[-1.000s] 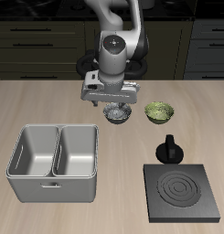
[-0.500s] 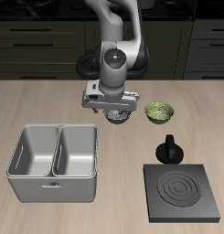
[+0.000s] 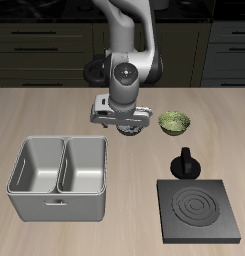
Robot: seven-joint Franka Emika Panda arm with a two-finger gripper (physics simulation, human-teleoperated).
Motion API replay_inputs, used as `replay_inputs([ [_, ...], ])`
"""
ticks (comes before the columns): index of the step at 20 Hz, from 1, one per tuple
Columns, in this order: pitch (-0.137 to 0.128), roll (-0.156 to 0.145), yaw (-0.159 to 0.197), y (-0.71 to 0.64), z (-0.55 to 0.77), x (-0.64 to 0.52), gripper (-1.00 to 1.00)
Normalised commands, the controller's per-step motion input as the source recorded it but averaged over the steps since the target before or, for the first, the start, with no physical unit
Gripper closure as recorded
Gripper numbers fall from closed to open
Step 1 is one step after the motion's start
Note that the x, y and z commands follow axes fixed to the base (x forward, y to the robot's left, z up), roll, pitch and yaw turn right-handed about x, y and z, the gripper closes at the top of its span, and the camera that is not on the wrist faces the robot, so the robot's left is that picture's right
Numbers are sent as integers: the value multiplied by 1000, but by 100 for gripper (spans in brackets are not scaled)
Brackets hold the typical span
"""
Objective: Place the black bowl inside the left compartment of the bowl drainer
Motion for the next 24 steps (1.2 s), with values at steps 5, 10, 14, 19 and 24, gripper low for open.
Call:
replay_inputs([
  [5,17,45,-22,-24,-69,-18,100],
  [10,-21,7,-16,-45,76,-39,100],
  [14,-19,2,0,-15,77,3,100],
  [19,-64,-8,22,-31,310,33,100],
  [24,-102,-10,19,-68,576,-22,100],
])
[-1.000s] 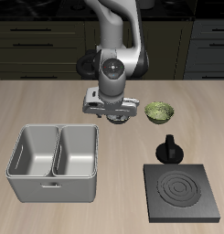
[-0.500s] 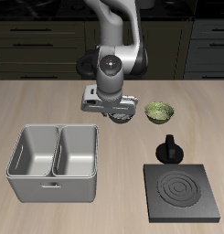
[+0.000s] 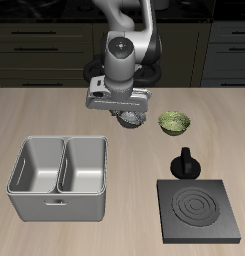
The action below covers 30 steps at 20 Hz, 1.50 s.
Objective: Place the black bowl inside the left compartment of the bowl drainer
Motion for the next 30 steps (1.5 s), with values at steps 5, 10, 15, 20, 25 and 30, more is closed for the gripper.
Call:
replay_inputs([
  [5,-132,-27,39,-105,777,-67,100],
  [10,-68,-21,9,-107,416,18,100],
  [15,-99,-19,-8,-71,621,-8,100],
  [20,-61,-2,-17,-35,425,-2,100],
  [25,-53,-9,0,-33,333,-9,100],
  [30,-12,-5,-1,-32,102,18,100],
])
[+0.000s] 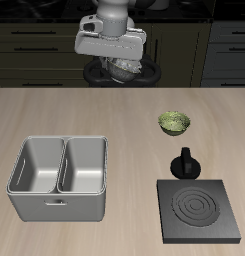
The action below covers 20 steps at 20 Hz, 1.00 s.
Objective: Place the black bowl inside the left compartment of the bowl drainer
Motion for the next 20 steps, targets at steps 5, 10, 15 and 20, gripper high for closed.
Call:
replay_inputs([
  [5,-21,-12,-2,-57,166,9,100],
  [10,-17,-5,1,-21,86,38,100],
  [15,1,-28,10,-101,69,208,100],
  [20,-2,-20,14,-84,99,235,100],
])
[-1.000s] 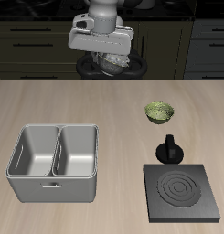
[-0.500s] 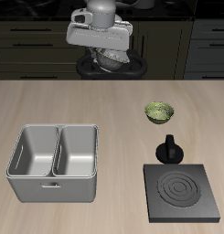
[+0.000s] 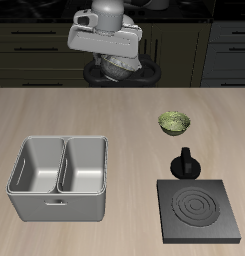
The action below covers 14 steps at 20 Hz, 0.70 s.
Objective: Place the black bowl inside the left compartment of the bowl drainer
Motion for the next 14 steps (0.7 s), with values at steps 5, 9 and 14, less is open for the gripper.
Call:
replay_inputs([
  [5,-34,-38,16,-76,208,291,100],
  [9,-4,-5,-9,0,121,151,100],
  [14,-2,-2,2,-19,117,325,100],
])
